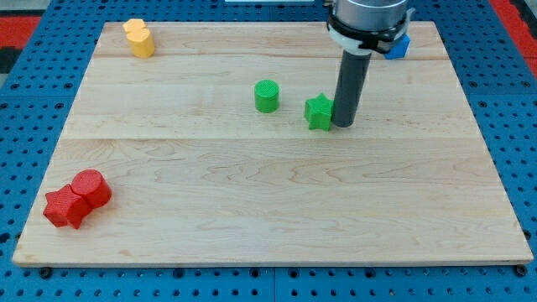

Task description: Slide the green star closer to the green circle

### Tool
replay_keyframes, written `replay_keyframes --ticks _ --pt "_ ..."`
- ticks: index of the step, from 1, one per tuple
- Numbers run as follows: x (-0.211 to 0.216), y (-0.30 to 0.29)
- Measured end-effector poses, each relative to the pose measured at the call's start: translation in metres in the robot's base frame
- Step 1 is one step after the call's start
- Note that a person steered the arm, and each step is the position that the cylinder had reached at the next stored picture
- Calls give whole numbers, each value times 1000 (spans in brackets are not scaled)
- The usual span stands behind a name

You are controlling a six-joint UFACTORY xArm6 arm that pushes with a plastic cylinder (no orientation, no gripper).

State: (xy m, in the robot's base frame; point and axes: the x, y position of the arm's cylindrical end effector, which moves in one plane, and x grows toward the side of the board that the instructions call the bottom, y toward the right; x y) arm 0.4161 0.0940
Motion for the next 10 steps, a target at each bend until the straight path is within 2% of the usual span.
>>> replay_keyframes --ticks 4,5,7,8,9,10 --pt "0 -25" --pt "16 -26" --pt "23 -109" --pt "24 -79" --pt "25 -22" --pt "19 -6"
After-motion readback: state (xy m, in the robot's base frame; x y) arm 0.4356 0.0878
